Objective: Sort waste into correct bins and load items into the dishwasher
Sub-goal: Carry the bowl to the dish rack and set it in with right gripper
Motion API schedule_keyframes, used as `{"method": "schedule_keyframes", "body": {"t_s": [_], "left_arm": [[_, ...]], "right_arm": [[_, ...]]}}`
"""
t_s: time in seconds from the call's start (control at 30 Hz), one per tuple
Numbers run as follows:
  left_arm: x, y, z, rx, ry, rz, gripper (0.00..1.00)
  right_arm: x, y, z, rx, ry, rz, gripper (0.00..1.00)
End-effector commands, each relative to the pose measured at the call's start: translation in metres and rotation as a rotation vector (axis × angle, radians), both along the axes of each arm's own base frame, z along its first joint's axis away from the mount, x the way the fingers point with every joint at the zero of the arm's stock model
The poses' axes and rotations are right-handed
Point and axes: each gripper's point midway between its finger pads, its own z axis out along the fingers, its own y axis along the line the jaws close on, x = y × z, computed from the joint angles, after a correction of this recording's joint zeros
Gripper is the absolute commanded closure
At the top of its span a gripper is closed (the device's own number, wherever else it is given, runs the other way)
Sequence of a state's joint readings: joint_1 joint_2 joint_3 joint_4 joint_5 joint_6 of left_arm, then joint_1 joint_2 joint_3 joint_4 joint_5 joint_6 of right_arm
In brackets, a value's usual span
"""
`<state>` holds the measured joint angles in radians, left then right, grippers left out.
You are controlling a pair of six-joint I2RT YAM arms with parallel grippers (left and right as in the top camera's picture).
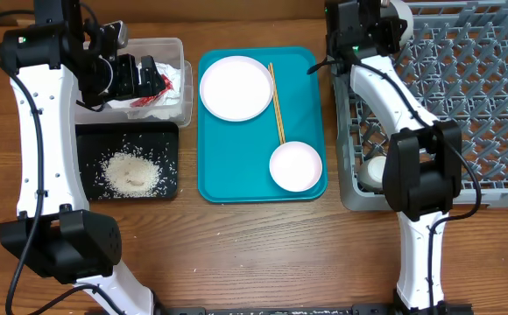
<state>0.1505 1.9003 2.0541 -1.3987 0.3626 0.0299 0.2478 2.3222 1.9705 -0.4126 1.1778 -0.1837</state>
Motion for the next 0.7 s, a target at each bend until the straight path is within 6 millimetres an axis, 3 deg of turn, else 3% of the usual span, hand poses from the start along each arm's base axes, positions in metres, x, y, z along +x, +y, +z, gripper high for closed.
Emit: {"method": "schedule_keyframes", "body": {"t_s": [0.0,0.13,0.33,0.47,0.67], "left_arm": [[0.002,-0.001,0.007,0.017,-0.029,-0.019,0.00],[0.002,-0.001,0.007,0.017,-0.029,-0.019,0.00],[0.002,-0.001,0.007,0.017,-0.029,-0.019,0.00],[0.003,-0.001,0.007,0.017,-0.029,-0.019,0.00],[0.002,-0.001,0.007,0.017,-0.029,-0.019,0.00]], "right_arm": [[-0.001,0.016,0.001,0.002,-0.004,0.029,0.96],[-0.003,0.030,-0.002,-0.003,0.023,0.056,0.96],[-0.004,0.031,-0.003,-0.006,0.033,0.059,0.96],[-0.007,0.035,-0.006,-0.015,0.064,0.066,0.89],[-0.017,0.056,-0.015,-0.041,0.144,0.109,0.89]]}}
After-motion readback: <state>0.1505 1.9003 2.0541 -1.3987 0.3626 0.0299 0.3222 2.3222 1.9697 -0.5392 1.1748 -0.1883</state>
